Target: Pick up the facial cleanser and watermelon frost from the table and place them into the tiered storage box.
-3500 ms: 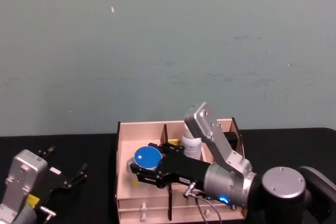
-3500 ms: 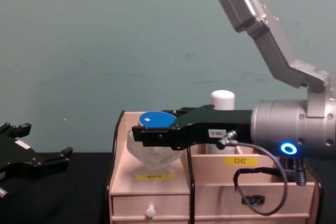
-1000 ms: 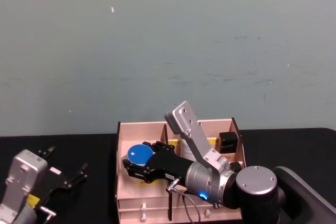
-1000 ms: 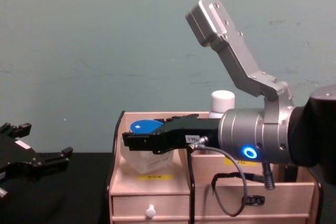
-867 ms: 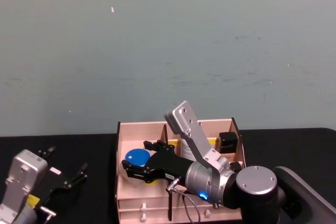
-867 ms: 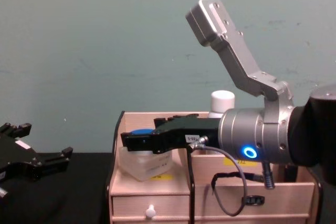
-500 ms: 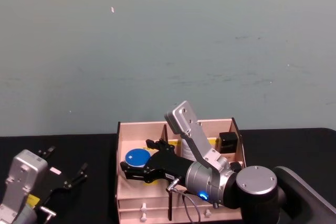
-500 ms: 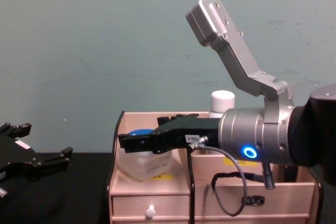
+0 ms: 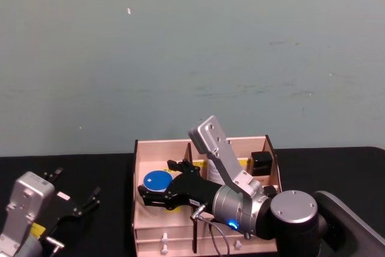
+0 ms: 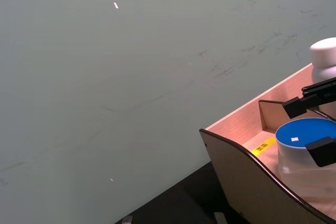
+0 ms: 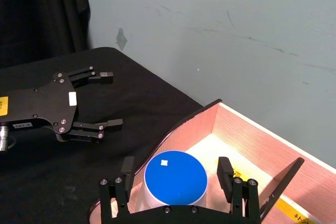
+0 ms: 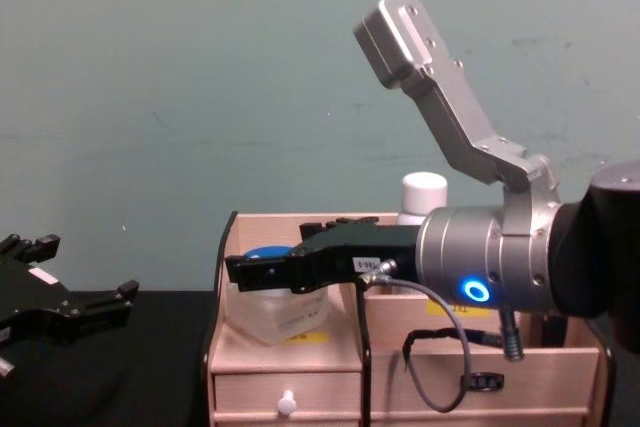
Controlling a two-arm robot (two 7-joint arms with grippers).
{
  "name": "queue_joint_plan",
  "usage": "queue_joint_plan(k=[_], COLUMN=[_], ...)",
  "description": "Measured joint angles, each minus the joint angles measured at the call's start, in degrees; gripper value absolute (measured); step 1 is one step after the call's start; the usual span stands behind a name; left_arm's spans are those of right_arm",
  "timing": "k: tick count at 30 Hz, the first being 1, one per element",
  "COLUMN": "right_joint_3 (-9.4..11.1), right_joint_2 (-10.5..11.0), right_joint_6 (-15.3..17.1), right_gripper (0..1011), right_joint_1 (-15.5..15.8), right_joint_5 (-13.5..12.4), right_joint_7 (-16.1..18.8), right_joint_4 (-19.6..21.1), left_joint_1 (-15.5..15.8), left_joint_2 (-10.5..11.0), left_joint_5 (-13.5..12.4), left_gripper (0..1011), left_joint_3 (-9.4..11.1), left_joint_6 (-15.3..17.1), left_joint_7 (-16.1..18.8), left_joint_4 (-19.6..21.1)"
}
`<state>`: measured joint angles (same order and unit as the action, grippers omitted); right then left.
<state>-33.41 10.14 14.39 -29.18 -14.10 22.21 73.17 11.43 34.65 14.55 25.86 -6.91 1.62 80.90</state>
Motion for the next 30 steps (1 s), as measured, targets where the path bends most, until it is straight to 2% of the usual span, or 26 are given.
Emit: queue_joint_plan(k=[5,14,20,23,30], right_joint_3=[0.6,3.3,6.6,9.3,14.2], right_joint_2=[0.2,2.5,4.2,5.1,5.7], right_joint_6=[0.0,-1.3,-3.7,-6.5,-11.6], right_gripper=[1002,1002,1002,1002,1002], right_joint_1=[0.6,4.5,9.4,13.8,21.3], right_joint_5=[0.3,0.5,-0.5,-0.6,1.2], right_joint_7=[-0.2,-0.9,-3.1,-5.8,-11.6], right_joint_4=[1.2,8.3,14.4,18.3,23.0], left_joint_1=[0.0,0.0,0.0,0.0,0.0], left_joint_2=[0.0,0.0,0.0,0.0,0.0], left_joint_5=[0.0,0.0,0.0,0.0,0.0], left_gripper=[1001,1001,1001,1001,1001], left_joint_3=[0.0,0.0,0.0,0.0,0.0], left_joint_6=[0.0,0.0,0.0,0.0,0.0], left_joint_7=[0.0,0.0,0.0,0.0,0.0], left_joint_4=[0.0,0.0,0.0,0.0,0.0])
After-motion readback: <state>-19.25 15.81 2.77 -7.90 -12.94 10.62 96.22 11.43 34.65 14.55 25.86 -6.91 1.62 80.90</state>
